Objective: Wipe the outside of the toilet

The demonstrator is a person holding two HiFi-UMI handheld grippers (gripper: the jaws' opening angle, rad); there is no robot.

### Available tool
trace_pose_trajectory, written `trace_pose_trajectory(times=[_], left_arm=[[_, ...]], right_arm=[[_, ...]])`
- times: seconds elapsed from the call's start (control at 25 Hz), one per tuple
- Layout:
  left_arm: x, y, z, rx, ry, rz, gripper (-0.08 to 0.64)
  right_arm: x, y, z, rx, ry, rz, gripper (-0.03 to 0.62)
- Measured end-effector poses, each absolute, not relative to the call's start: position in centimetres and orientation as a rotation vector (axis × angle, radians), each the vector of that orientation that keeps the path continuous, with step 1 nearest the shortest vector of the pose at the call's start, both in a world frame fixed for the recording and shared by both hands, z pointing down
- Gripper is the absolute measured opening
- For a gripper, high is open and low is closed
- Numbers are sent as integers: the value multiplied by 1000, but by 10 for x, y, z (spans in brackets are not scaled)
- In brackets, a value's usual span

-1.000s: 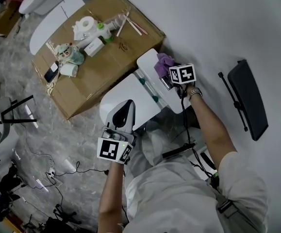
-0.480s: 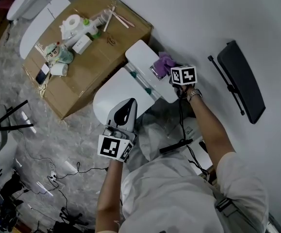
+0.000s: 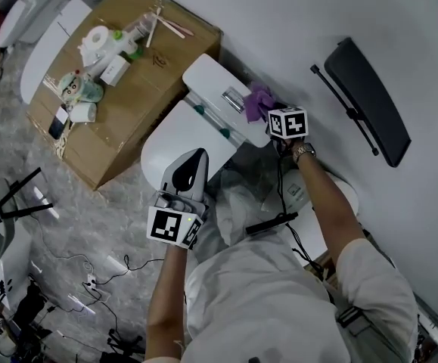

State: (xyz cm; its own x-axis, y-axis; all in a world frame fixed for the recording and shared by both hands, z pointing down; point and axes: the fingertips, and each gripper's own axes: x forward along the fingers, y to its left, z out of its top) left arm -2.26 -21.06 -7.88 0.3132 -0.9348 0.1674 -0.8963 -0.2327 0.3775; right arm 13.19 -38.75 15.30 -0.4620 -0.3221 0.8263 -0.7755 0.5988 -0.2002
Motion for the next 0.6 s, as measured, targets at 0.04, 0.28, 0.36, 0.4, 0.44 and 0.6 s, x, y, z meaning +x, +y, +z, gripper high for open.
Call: trace_pose_trajectory(times=[0.04,0.28,0.36,0.4,0.44,0.6], left_arm=[[-21,-209,-79,2188,-1619,-133,6],[-10,-204,-80,2228,-1555,-143,6],[-8,-201,-80,2242,-1534,-141,5],[-6,-198,-81,2248,-1523,-140,6],[-5,-196,-81,2253,-1513,-138,6],[-3,-188,-81,2274,-1482,-137,6]], right_arm=[[138,-383,153,885,-2044,746,145],[162,-353,155,915,-2021,685,143],[166,-343,156,911,-2009,656,143],[168,-338,156,916,-2002,654,141],[170,-333,157,922,-1994,660,141],[177,-316,158,959,-1949,726,138]])
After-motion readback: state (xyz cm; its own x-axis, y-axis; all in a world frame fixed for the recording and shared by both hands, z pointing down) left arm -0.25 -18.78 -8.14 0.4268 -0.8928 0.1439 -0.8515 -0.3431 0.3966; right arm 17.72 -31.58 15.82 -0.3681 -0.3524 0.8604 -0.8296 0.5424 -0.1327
